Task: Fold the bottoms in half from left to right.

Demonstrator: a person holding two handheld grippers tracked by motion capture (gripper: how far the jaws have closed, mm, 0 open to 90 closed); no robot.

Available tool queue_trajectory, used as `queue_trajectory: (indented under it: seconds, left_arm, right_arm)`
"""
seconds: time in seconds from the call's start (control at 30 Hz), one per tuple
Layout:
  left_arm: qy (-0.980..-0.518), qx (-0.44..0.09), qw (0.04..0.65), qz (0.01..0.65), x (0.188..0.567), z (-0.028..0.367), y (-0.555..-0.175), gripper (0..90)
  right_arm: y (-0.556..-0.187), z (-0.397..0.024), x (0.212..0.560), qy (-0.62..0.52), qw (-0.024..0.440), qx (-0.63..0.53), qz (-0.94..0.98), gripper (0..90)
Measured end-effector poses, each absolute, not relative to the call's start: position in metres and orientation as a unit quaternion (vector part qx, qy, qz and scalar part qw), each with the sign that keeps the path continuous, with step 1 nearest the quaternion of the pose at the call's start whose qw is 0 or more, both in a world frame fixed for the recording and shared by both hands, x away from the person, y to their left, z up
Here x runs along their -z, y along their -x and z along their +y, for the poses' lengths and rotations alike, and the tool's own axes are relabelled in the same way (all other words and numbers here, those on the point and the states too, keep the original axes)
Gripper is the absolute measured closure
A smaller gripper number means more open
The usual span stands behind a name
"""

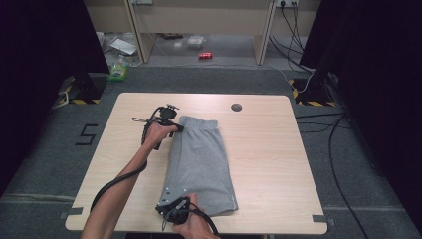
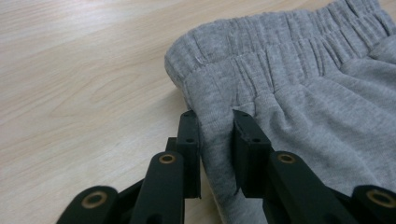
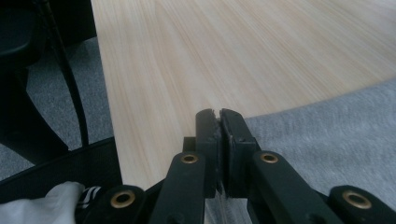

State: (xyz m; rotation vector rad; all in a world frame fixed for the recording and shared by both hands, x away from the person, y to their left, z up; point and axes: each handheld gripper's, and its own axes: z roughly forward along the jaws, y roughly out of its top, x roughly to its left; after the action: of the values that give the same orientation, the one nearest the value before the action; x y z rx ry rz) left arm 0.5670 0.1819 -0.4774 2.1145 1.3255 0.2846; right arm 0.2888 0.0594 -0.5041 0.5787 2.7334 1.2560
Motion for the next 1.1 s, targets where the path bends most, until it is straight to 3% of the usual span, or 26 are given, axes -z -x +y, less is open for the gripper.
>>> queue_trajectory:
  seconds: [0.13, 0.3, 0.77, 1.1]
  left_arm:
    - [-0.790, -0.096, 0.319, 0.515, 0.480, 0.186, -0.568, 63.6]
    - [-0.777, -0.093, 0.332, 0.527, 0.477, 0.194, -0.568, 54.6]
    - [-0.769, -0.086, 0.338, 0.536, 0.477, 0.200, -0.567, 48.0]
    - [-0.770, -0.078, 0.340, 0.534, 0.482, 0.196, -0.567, 48.9]
  right_arm:
    - [-0.291, 0.065, 0.507, -0.201, 0.017, -0.406, 0.892, 72.1]
    - [-0.292, 0.055, 0.498, -0.210, 0.025, -0.414, 0.886, 62.0]
    - [-0.342, -0.007, 0.473, -0.290, 0.082, -0.432, 0.850, 56.0]
    - [-0.340, 0.007, 0.487, -0.281, 0.067, -0.417, 0.862, 52.4]
